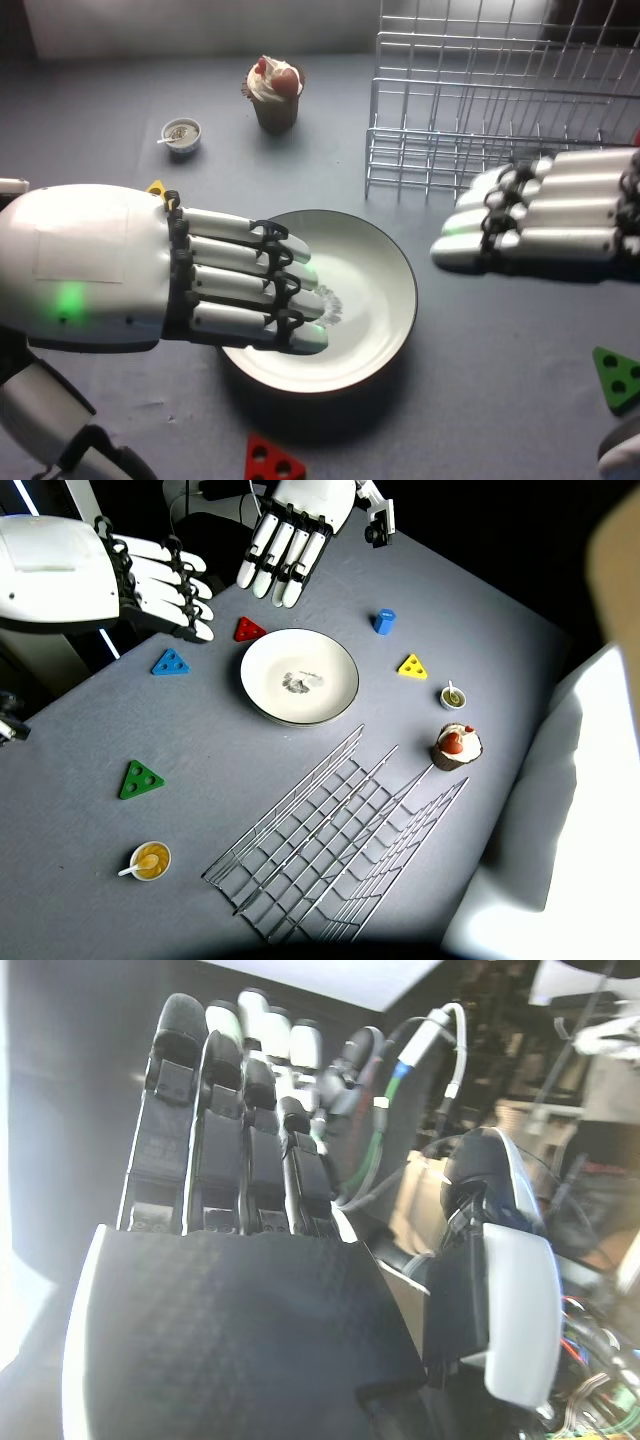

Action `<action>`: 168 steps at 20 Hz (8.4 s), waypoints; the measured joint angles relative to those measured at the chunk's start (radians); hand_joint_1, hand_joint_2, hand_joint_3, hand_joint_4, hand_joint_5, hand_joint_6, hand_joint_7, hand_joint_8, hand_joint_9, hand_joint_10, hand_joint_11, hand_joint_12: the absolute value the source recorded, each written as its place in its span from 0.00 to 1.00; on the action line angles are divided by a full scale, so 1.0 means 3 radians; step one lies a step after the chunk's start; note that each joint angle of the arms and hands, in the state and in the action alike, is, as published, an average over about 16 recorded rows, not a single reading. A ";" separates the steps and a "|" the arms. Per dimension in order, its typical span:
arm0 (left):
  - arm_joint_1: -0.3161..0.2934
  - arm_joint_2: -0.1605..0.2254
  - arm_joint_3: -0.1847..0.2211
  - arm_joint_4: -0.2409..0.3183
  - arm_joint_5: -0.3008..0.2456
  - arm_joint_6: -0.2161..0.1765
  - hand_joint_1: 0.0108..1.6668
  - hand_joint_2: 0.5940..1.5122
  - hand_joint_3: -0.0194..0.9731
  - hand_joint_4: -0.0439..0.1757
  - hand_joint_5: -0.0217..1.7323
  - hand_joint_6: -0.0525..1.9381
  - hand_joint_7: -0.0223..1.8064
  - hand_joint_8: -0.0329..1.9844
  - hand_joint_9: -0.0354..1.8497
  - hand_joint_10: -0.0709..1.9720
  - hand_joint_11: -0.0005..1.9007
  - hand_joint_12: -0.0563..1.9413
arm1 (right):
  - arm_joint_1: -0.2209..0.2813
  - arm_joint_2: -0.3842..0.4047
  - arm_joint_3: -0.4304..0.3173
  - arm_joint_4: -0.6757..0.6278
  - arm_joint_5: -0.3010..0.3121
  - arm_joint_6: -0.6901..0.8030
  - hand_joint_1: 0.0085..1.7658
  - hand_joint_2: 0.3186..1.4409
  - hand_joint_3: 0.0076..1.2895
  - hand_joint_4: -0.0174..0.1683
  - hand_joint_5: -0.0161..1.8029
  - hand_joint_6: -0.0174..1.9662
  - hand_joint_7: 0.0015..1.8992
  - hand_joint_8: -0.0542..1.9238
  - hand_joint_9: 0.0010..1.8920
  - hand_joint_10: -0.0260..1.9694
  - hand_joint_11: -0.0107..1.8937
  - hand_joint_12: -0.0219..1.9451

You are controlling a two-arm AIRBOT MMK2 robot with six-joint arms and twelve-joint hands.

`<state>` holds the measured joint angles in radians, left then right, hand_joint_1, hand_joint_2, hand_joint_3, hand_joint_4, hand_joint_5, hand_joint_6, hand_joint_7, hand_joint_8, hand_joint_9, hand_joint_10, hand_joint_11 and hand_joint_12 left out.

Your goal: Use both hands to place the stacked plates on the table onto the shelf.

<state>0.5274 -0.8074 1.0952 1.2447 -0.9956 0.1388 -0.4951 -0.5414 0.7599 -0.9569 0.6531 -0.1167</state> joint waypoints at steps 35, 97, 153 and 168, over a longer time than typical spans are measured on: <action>-0.0010 -0.0110 0.0312 0.0223 -0.0523 0.0004 0.00 0.39 0.02 0.21 0.12 0.03 0.12 0.02 0.10 0.04 0.07 0.06 | -0.0068 0.0008 -0.0269 0.0564 -0.0402 -0.0551 0.01 0.52 0.01 0.07 0.09 0.01 0.08 0.03 0.09 0.01 0.08 0.04; 0.0110 -0.1318 0.1050 0.0696 0.0617 0.0026 0.01 0.42 0.02 0.16 0.09 0.01 0.09 0.01 0.11 0.03 0.09 0.04 | -0.0026 -0.0266 -0.0287 0.0574 -0.0724 -0.2169 0.24 0.49 0.01 0.14 0.12 0.01 0.12 0.03 0.12 0.01 0.13 0.03; 0.0084 -0.1348 0.1355 0.0566 0.0498 -0.0091 0.01 0.43 0.02 0.18 0.09 0.01 0.11 0.01 0.12 0.04 0.10 0.03 | -0.0195 -0.1687 0.0767 0.2223 -0.0572 -0.3413 0.74 0.56 0.01 0.12 0.37 0.11 0.34 0.10 0.35 0.11 0.35 0.17; -0.0020 -0.1193 0.1369 0.0407 0.0381 -0.0111 0.01 0.42 0.02 0.19 0.10 0.02 0.12 0.02 0.12 0.04 0.09 0.04 | -0.0239 -0.1624 0.0556 0.2304 -0.0401 -0.3432 0.78 0.56 0.00 0.06 0.50 0.44 0.55 0.32 0.57 0.42 0.62 0.19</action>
<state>0.5213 -1.1654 1.5059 1.3668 -0.8813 0.1054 -0.5667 -1.0286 0.9267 -0.2656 0.5328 -1.1463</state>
